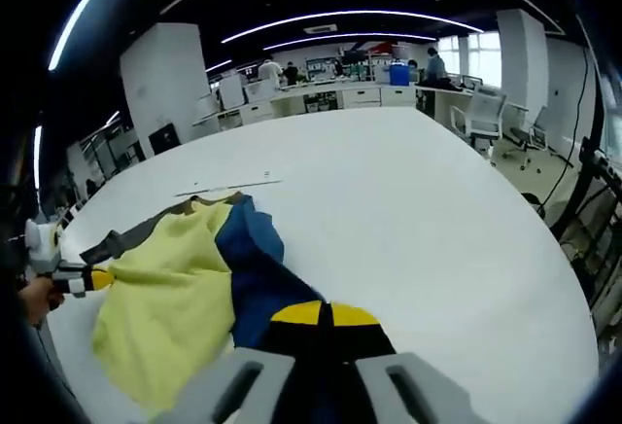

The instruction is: Fold the garment on the visible template until the final outline fits inside the template.

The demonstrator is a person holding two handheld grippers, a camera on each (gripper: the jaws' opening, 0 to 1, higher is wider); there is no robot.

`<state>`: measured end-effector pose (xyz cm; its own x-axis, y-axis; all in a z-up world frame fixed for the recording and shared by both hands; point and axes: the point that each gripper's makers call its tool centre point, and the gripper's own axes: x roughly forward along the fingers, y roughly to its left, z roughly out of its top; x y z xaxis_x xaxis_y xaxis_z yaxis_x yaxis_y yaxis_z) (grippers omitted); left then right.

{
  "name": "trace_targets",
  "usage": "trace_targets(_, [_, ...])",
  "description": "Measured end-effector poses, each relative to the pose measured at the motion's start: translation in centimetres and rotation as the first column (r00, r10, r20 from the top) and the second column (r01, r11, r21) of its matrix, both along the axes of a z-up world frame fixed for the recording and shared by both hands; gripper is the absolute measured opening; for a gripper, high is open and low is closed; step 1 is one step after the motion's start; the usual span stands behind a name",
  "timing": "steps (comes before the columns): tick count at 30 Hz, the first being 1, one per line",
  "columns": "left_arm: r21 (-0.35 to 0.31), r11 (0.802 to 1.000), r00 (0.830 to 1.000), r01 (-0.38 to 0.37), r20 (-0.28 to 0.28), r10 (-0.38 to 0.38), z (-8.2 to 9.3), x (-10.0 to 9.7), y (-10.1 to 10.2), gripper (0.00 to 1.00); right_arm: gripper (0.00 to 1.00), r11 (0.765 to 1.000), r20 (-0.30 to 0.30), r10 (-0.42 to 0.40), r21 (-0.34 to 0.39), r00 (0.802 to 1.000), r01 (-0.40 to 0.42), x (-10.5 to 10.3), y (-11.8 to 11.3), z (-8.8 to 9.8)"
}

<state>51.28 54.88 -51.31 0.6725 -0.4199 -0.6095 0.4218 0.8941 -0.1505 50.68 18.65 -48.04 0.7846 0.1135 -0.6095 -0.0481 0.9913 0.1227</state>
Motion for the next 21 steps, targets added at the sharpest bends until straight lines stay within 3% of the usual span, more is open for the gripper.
trace_targets(21, [0.019,0.999,0.999,0.036,-0.019,-0.036,-0.1,-1.0,0.5,0.00,0.00,0.993,-0.085,-0.037,-0.117,0.996,0.026,2.3,-3.2,-2.7])
